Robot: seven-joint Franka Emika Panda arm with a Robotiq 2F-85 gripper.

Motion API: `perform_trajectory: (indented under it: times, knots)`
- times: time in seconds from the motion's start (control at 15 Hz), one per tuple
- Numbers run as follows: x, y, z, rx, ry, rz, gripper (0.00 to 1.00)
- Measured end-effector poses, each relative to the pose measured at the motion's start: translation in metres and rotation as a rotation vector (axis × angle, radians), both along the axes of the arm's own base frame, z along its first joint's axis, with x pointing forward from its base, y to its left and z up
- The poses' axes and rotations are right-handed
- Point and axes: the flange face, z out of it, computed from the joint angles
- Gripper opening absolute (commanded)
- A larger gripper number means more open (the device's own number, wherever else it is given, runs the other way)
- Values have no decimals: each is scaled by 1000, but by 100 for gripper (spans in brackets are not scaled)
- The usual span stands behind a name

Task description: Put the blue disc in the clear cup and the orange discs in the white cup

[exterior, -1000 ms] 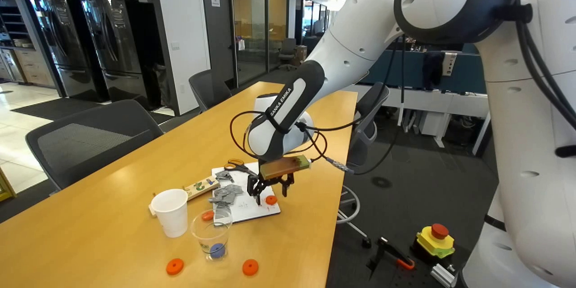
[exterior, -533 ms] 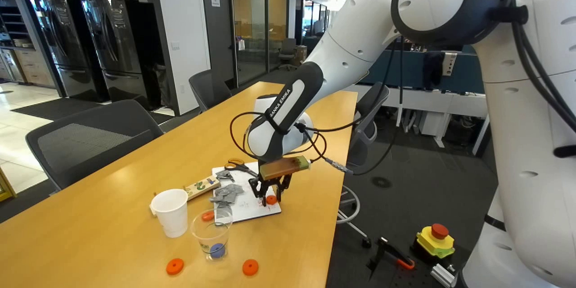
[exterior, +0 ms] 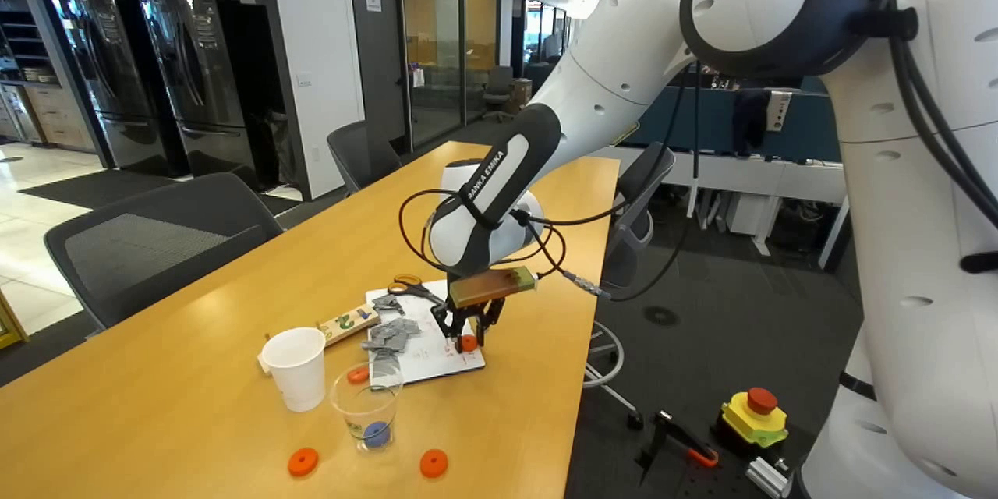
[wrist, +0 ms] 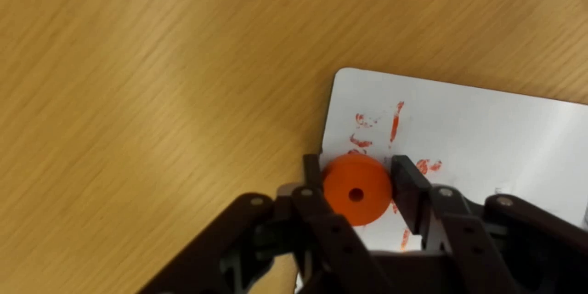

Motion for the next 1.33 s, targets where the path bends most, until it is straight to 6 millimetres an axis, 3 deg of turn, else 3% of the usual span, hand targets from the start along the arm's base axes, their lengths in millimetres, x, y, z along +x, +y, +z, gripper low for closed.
perform_trajectory:
  times: [0.27,0.47,0.6,0.87,1.13,1.33]
  knots:
    - [5,3,28,-9,-47,-1,22]
    - [8,21,60,-13,-103,22,22]
    - [9,46,82,-7,-137,63,22]
    - [7,118,116,10,-164,174,22]
    - [9,177,131,30,-152,264,22]
    - [18,205,132,33,-142,305,22]
